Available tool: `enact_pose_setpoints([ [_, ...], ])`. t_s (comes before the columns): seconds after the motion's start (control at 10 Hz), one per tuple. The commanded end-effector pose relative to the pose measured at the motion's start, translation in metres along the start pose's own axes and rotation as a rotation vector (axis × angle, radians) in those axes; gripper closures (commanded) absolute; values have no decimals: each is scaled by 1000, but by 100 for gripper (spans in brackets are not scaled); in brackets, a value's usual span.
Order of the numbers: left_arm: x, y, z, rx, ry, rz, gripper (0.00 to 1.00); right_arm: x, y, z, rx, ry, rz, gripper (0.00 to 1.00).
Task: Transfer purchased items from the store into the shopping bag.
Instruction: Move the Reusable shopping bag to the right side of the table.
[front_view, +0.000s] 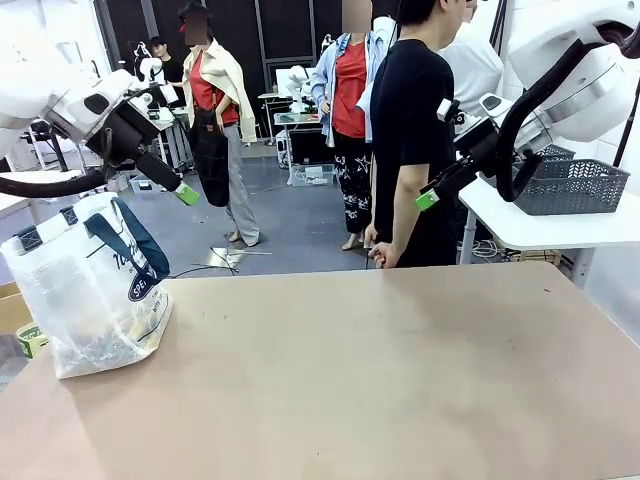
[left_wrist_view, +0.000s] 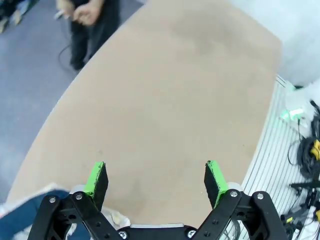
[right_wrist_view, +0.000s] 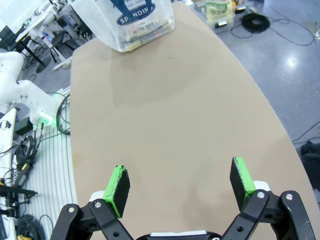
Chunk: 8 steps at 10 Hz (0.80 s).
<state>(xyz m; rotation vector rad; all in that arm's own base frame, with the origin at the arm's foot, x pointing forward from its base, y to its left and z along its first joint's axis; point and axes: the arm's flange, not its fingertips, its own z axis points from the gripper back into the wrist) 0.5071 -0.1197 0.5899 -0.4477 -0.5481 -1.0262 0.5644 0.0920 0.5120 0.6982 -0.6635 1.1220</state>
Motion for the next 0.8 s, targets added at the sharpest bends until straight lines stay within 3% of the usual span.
enact_pose_setpoints([
  [0.0, 2, 11, 3, -102, -42, -96, 0, 0, 1, -2, -10, -4, -16, 0],
  [0.4, 9, 11, -11, -108, -120, -131, 0, 0, 1, -2, -10, -4, -16, 0],
  [0.5, 8, 4, -10, -105, -74, -140, 0, 0, 1, -2, -10, -4, -16, 0],
  [0.7, 8, 4, -10, -105, -74, -140, 0, 0, 1, -2, -10, -4, -16, 0],
])
